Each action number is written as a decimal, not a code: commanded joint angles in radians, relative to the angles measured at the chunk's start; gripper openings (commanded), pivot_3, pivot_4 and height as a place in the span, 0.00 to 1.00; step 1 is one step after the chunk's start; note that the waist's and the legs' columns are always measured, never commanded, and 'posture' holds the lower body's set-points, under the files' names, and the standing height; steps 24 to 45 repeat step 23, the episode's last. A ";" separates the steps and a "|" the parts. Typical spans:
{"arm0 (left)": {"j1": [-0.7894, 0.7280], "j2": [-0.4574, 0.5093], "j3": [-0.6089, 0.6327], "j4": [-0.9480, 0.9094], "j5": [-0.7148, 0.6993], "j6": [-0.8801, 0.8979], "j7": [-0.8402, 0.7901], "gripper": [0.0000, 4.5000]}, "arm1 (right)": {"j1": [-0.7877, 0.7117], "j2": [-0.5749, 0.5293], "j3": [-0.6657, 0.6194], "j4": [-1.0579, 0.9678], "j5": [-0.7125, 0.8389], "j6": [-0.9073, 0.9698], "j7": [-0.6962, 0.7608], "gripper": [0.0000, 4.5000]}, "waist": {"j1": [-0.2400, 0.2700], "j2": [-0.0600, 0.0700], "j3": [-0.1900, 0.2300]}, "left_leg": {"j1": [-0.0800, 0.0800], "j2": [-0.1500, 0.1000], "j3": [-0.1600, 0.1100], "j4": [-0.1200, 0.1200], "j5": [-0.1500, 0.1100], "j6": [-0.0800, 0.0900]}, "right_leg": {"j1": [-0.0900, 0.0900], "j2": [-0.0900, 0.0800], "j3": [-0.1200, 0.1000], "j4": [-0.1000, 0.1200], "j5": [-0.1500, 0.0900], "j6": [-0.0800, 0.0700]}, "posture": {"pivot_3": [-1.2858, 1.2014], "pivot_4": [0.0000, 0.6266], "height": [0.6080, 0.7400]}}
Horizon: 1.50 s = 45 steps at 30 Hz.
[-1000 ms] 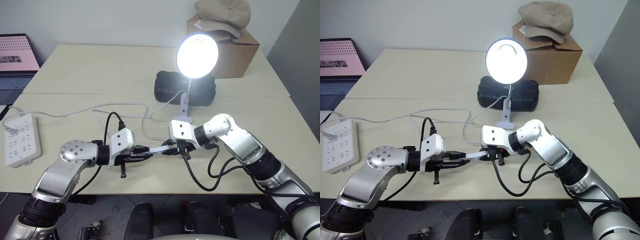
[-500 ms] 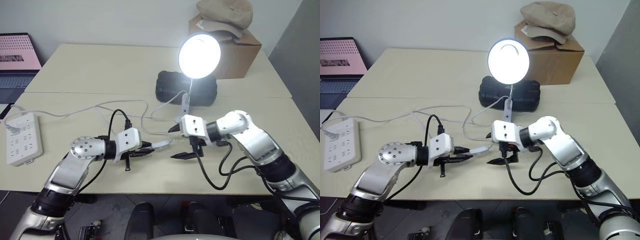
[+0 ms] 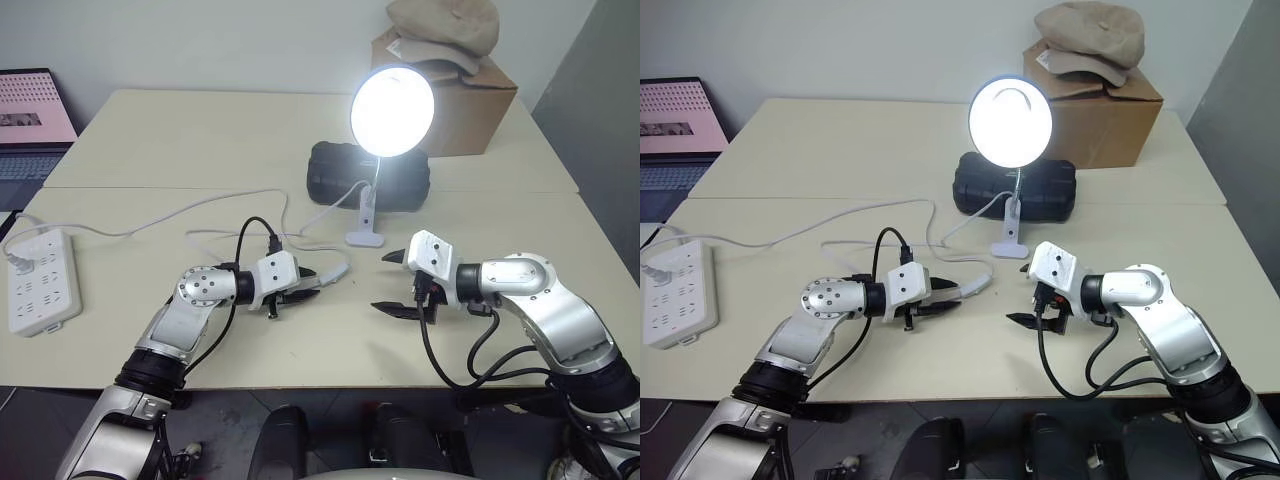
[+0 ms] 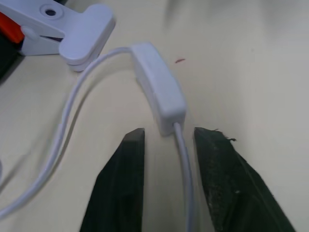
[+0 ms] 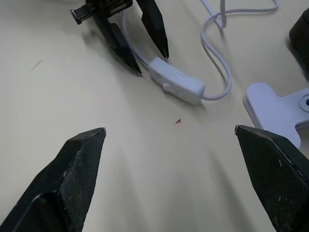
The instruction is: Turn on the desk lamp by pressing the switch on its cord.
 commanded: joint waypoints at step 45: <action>0.656 0.206 0.568 -0.746 -0.329 0.443 0.106 0.77 | 0.184 -0.126 -0.277 0.132 0.137 -0.433 0.154 1.00 | 0.001 0.000 0.001 | 0.003 0.000 -0.001 -0.001 0.000 0.000 | 0.002 -0.002 -0.001 -0.001 -0.001 -0.001 | 0.52 0.24 1.00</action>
